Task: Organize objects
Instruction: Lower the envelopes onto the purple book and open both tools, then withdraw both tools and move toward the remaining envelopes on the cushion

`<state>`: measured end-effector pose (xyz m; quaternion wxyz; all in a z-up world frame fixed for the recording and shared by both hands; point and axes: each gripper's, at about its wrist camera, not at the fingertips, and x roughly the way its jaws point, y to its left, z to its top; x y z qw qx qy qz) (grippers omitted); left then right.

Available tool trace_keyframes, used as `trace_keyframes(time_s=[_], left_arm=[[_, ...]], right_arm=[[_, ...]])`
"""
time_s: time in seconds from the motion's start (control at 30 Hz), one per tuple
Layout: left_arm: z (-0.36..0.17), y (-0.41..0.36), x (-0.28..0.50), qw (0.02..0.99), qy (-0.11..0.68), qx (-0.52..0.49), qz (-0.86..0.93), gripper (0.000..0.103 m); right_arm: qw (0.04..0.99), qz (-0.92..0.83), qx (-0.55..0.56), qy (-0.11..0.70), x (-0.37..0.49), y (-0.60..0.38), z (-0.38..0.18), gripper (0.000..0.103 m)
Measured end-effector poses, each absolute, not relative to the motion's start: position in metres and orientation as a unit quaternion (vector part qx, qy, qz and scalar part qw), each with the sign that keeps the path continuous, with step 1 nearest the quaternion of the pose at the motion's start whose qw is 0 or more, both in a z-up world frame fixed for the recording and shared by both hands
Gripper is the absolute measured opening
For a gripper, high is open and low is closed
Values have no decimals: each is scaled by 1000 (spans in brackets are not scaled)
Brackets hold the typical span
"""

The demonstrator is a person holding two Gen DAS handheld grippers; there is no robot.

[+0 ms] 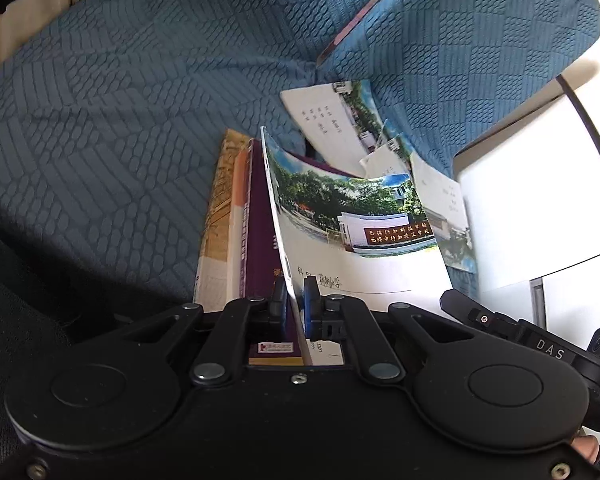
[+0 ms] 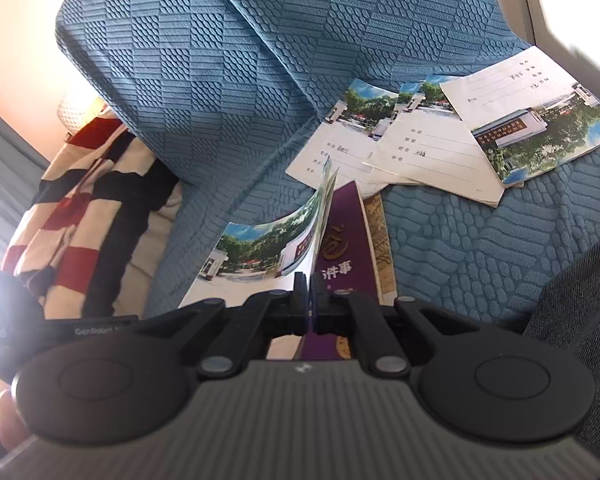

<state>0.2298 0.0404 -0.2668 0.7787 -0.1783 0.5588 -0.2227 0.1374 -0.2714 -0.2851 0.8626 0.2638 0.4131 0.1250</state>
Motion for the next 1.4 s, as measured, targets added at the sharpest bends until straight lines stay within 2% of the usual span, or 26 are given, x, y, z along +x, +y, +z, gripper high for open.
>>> trace_keyframes(time_s=[0.53, 0.67, 0.7, 0.8, 0.83, 0.93, 1.4], left_arm=[[-290, 38, 224, 769, 583, -163, -204, 11], [-285, 42, 223, 772, 582, -164, -195, 21], [-283, 43, 223, 775, 580, -163, -192, 23], [-274, 46, 222, 784, 573, -154, -180, 26], [-270, 47, 221, 787, 570, -153, -179, 27], [-253, 46, 217, 802, 551, -143, -179, 31], [-173, 11, 192, 846, 474, -98, -223, 36]], right_arm=[[847, 98, 272, 446, 135, -278, -320, 7], [844, 87, 267, 456, 136, -279, -319, 11], [844, 84, 264, 460, 136, -279, -318, 16], [847, 76, 261, 457, 132, -283, -314, 45], [850, 75, 261, 452, 130, -284, -311, 50], [862, 71, 244, 439, 125, -287, -298, 50], [927, 33, 166, 335, 88, -295, -214, 50]])
